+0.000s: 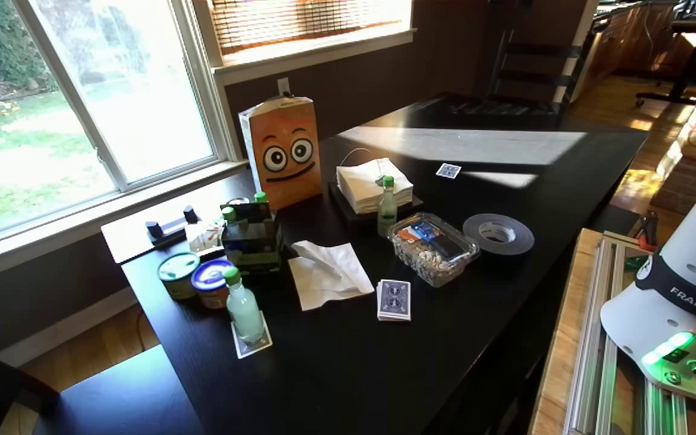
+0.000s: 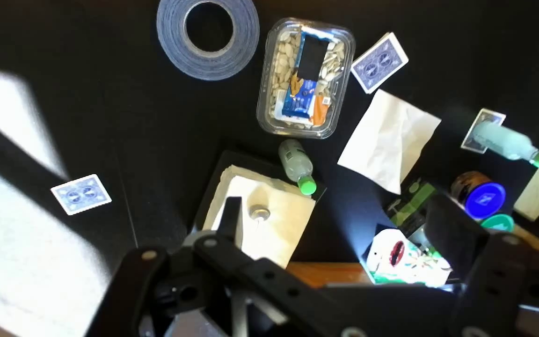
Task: Remove the paper weight from the top of the napkins on the right then remove some napkins from the stack and place them on the left side of the table.
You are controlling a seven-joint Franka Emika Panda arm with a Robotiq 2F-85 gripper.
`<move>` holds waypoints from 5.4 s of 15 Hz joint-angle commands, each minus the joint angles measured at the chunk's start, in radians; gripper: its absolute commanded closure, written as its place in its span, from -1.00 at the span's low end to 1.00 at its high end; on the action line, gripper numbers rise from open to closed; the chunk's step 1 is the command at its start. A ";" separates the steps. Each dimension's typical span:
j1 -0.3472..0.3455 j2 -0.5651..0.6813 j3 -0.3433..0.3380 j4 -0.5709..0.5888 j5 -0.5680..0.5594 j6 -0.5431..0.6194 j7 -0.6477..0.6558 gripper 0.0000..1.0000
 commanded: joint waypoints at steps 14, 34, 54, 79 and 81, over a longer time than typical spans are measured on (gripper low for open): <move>-0.031 0.562 0.093 0.170 -0.087 0.161 0.196 -1.00; -0.025 1.177 0.096 0.395 0.118 0.543 0.162 -1.00; -0.047 1.252 0.112 0.407 0.140 0.710 0.140 -1.00; -0.019 1.194 0.201 0.418 0.178 0.719 0.133 0.57; -0.002 1.218 0.205 0.462 0.166 0.699 0.145 0.57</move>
